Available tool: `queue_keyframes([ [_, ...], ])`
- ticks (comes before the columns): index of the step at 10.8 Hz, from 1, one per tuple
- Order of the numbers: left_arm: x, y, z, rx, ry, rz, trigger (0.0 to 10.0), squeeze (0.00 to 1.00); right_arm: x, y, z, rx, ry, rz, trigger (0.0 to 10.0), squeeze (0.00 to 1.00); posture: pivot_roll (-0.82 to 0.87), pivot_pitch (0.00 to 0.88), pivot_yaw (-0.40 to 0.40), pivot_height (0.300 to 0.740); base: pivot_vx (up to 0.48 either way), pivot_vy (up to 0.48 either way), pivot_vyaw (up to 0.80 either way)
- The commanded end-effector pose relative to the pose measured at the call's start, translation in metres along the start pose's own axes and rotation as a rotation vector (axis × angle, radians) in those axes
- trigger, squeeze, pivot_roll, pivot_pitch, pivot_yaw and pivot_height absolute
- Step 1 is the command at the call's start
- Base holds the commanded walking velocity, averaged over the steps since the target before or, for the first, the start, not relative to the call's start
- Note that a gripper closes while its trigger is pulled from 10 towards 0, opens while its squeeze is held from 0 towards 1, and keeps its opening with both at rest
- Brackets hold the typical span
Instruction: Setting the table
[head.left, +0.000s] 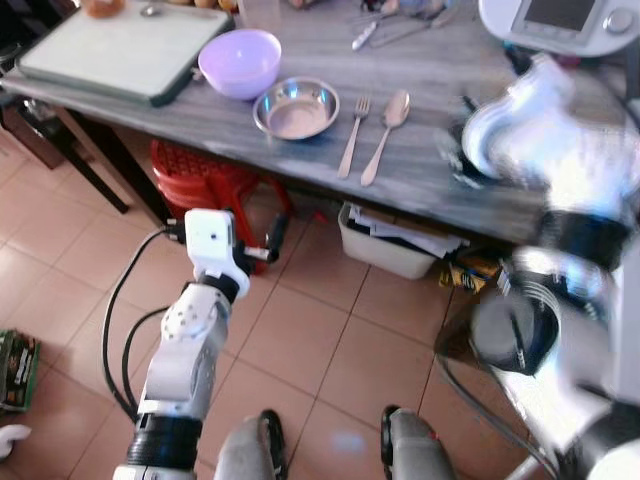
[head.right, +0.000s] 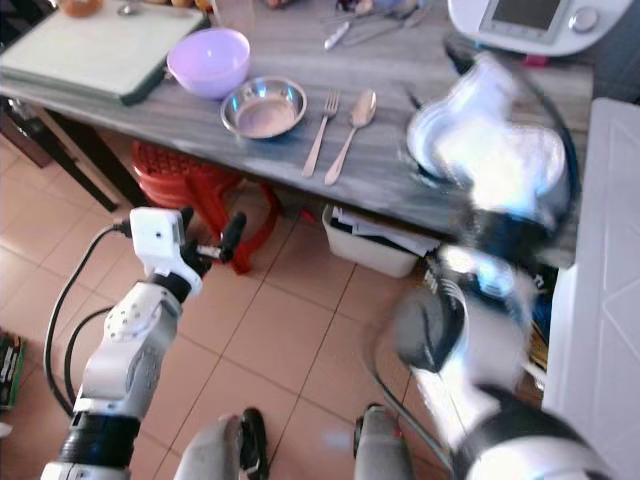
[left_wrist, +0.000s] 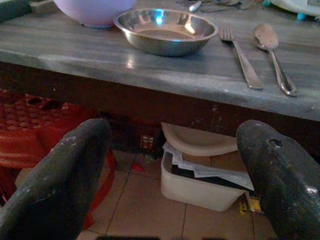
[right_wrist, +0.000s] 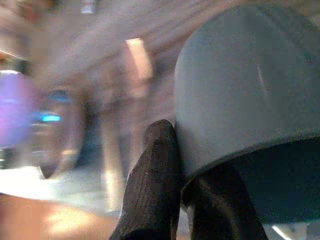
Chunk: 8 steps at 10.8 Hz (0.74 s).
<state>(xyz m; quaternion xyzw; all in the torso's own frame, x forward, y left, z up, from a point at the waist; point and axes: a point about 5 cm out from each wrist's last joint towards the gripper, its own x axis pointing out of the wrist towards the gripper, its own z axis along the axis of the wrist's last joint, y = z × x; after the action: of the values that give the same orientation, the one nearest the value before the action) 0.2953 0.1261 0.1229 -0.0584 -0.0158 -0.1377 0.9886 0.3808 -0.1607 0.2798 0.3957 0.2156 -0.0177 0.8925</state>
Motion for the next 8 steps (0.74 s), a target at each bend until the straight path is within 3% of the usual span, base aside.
queue_keyframes([
  [1, 0.000, 0.003, -0.003, 0.016, 0.012, 0.009, 10.0, 0.00, 0.001, 0.012, 0.003, 0.188, 0.033, 0.037, 10.0, 0.00, -0.11, 0.161, 0.081, 0.740, 0.000, 0.000, 0.00],
  [3, 0.003, 0.001, -0.002, 0.015, 0.011, -0.004, 10.0, 0.00, -0.005, 0.040, 0.027, 0.510, 0.011, 0.163, 10.0, 0.00, -0.11, 0.153, 0.086, 0.740, 0.000, 0.000, 0.00],
  [5, 0.004, -0.002, -0.003, 0.013, 0.012, -0.022, 10.0, 0.00, -0.012, 0.042, 0.048, 0.653, -0.027, 0.197, 10.0, 0.00, -0.11, 0.153, 0.092, 0.740, 0.000, 0.000, 0.00],
  [7, 0.004, -0.003, -0.003, 0.012, 0.012, -0.027, 10.0, 0.00, -0.018, 0.037, 0.062, 0.507, -0.166, 0.160, 10.0, 0.00, -0.11, 0.149, 0.090, 0.740, 0.000, 0.000, 0.00],
  [8, 0.004, -0.003, -0.004, 0.008, 0.010, -0.025, 10.0, 0.00, -0.018, 0.038, 0.057, 0.329, -0.219, 0.171, 10.0, 0.00, -0.11, 0.149, 0.090, 0.740, 0.000, 0.000, 0.00],
])
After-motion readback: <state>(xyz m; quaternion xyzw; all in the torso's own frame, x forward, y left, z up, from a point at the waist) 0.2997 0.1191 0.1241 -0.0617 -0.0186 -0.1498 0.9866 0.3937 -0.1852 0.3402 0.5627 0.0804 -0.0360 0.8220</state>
